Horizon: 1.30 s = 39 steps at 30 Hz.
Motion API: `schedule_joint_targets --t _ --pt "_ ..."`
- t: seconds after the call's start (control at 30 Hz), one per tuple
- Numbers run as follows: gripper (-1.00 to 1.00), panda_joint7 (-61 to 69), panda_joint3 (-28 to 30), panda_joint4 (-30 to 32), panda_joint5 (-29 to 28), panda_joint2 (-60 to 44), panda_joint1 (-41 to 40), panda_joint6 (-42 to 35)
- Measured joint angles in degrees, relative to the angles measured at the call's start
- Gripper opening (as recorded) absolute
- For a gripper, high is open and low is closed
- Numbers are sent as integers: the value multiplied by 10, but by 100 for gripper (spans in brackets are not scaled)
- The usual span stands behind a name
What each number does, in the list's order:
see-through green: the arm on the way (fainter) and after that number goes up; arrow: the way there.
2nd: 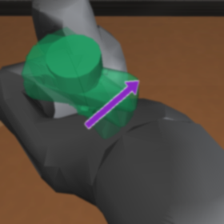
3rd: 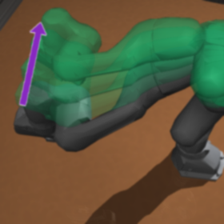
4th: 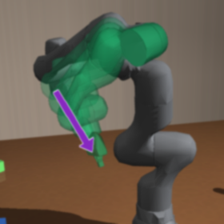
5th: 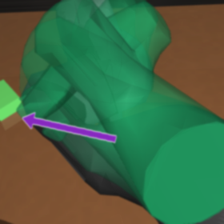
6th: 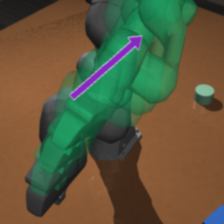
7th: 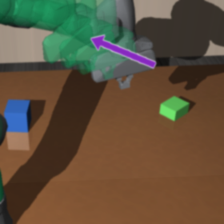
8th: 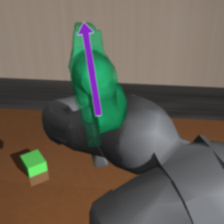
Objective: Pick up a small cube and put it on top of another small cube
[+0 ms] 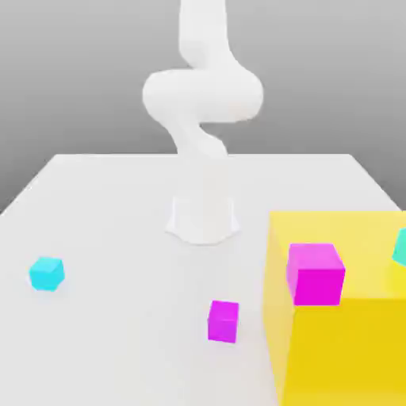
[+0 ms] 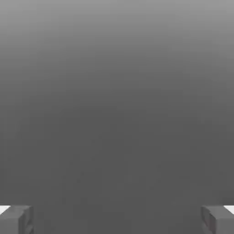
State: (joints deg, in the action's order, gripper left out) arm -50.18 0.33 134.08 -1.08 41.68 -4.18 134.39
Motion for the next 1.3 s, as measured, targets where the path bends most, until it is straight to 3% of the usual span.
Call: schedule_joint_targets --t 0.37,0.67,0.87,1.1,1.13,1.3 --pt "0 -188 39 102 -42 -184 -175 115" --pt "0 -318 105 184 -46 -331 -287 209" --pt "0 -357 146 239 18 -432 -367 272" --pt "0 -290 61 228 137 -572 -432 378" --pt "-100 -285 47 224 143 -590 -445 392" --pt "-100 -286 47 224 142 -590 -445 393"
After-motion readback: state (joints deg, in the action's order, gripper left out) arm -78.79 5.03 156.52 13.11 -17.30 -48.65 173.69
